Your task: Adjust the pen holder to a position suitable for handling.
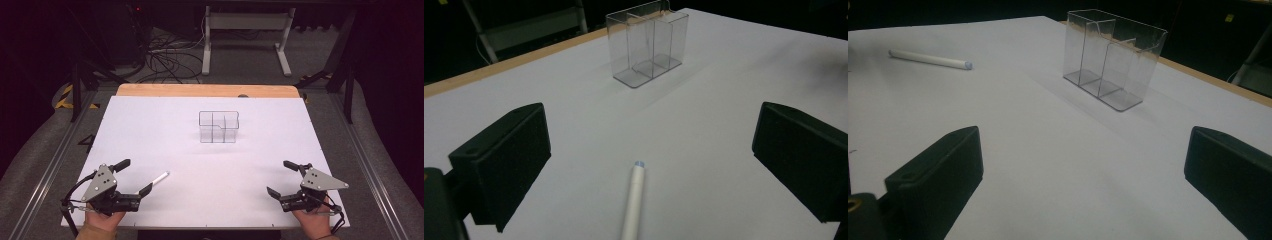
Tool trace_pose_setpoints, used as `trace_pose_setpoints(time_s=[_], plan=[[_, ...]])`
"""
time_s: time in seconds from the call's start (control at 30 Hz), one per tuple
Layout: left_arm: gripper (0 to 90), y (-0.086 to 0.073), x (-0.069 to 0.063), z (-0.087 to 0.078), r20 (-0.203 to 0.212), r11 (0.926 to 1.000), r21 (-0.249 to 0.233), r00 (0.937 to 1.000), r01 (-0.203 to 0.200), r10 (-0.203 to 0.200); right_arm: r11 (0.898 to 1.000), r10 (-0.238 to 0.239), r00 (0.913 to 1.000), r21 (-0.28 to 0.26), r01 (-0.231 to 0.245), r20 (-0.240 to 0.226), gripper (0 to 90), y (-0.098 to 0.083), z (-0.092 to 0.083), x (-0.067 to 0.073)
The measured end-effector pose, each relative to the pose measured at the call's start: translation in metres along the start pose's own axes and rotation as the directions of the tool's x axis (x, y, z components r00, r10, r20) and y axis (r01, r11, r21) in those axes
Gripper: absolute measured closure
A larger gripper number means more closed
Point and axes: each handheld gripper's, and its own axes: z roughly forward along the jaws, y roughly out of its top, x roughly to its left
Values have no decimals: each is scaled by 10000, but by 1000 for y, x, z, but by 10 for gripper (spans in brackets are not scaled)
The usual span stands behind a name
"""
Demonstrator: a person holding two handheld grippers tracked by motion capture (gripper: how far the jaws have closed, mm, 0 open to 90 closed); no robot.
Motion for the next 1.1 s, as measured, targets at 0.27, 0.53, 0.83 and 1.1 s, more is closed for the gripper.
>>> trace_pose_setpoints(time_s=[0.27,0.53,0.83,1.1], plan=[[30,12,4,10,190,9998,182,9998,94,-98,10000,1,10000,29,-1,-44,25,-1,0,1],[30,22,5,23,368,9986,537,9993,20,-40,10000,30,10000,82,-30,-64,25,-1,1,0],[27,32,9,36,431,9953,964,9990,26,-68,9999,103,9999,114,-102,-87,25,-3,1,0],[26,36,13,44,595,9905,1341,9974,319,-402,9999,119,9999,84,-118,-76,26,-3,0,-1]])
